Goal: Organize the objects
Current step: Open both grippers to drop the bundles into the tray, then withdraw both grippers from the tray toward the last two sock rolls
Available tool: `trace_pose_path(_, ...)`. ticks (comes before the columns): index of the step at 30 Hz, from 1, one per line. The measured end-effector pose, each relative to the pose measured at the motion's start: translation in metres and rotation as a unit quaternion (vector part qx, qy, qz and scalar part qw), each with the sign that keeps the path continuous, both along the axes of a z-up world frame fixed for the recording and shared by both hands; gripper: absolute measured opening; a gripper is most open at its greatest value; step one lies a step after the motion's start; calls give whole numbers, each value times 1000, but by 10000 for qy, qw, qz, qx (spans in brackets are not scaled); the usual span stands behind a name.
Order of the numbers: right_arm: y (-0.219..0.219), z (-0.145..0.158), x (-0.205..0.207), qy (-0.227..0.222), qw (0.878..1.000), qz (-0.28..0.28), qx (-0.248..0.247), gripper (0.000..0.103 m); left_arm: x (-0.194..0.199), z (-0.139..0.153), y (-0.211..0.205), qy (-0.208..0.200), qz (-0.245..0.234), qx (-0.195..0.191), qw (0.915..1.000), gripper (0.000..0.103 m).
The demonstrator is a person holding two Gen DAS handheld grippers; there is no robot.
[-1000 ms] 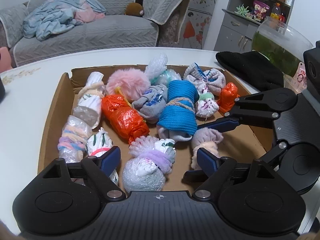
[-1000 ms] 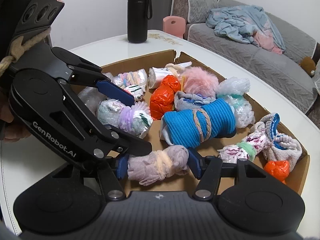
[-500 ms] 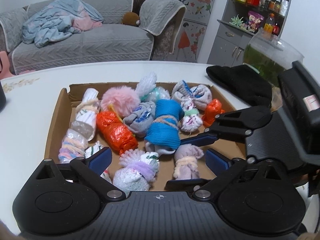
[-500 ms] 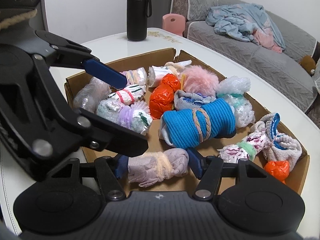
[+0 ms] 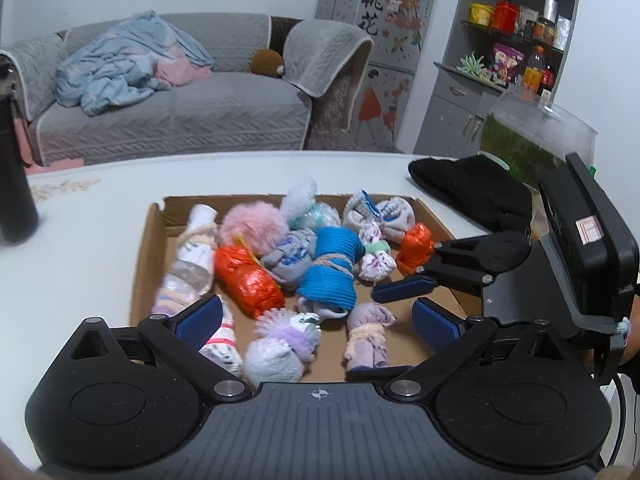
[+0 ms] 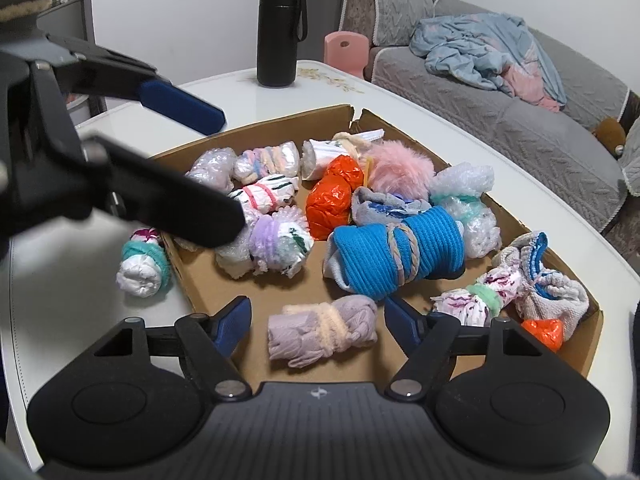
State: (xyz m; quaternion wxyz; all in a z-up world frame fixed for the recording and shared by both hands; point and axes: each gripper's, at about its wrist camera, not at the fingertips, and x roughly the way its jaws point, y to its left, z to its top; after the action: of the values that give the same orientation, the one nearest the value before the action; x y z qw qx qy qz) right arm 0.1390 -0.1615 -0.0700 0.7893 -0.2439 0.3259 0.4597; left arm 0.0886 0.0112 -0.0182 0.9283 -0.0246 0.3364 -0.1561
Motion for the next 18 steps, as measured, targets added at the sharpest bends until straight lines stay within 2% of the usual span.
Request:
trace_pose_path(10,-6,15,-15,-129,9998,-82,130,73,-23,5,11,-89,179,223,9996,102)
trace_pose_path(18,-31,30,-49,-286,9977,-349,499,82,-55,-1,28,-204,384,431,9981,102)
